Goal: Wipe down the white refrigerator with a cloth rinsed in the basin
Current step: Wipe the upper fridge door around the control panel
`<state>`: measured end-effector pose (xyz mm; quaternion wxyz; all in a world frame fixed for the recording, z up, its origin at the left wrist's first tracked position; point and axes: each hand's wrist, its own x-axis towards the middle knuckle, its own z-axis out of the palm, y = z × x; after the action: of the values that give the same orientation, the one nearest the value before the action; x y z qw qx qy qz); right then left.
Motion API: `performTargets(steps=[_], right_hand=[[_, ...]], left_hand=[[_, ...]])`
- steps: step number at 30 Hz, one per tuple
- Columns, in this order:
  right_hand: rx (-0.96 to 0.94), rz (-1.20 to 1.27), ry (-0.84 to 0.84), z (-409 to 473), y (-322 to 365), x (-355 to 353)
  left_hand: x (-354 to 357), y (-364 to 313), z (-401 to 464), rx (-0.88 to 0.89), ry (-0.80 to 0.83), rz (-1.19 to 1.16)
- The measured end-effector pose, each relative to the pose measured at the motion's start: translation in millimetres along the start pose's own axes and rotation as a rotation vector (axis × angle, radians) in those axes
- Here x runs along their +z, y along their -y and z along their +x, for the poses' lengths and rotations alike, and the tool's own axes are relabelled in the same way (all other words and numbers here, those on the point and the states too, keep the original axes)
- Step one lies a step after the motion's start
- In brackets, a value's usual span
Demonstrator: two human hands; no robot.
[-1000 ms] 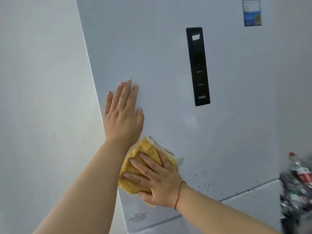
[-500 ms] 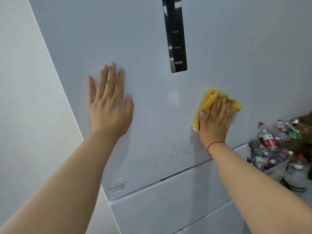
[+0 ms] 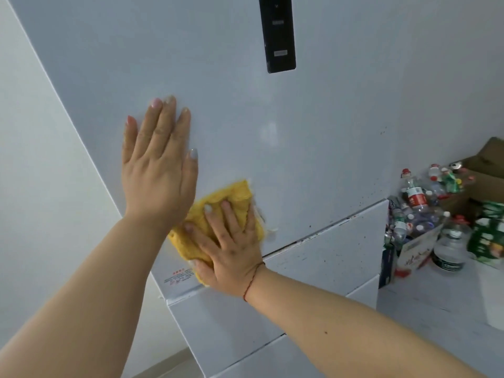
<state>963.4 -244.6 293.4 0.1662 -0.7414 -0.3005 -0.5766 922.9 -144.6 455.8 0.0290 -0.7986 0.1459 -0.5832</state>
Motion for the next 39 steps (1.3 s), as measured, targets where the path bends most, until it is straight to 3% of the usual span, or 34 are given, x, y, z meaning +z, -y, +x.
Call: performTargets(steps=[7,13,22,28,34,39], right_hand=[[-0.545,-0.022,0.134,-20.9,-65.2,-11.4],[-0.45,-0.156,0.102,-25.6,-144.4,-30.7],[0.112,-0.111,-0.063,3.1,-245.7,-59.9],[0.766,-0.052,-0.062,23.6,-311.3,-80.8],[1.326,0.131,-0.14,-7.3,-295.7,-65.3],[1.627,0.211,-0.171,-4.9,-260.7,-56.9]], left_hand=[[17.5,-8.6,-3.8,-0.046,-0.069,0.025],[33.3,-12.5,-7.4,-0.094,-0.07,-0.098],[70.5,-71.4,25.6,-0.11,-0.039,-0.134],[78.0,-69.6,28.0,-0.126,0.005,-0.16],[75.0,-69.9,28.0,-0.105,0.009,-0.146],[71.5,-71.0,30.3,-0.094,0.004,-0.122]])
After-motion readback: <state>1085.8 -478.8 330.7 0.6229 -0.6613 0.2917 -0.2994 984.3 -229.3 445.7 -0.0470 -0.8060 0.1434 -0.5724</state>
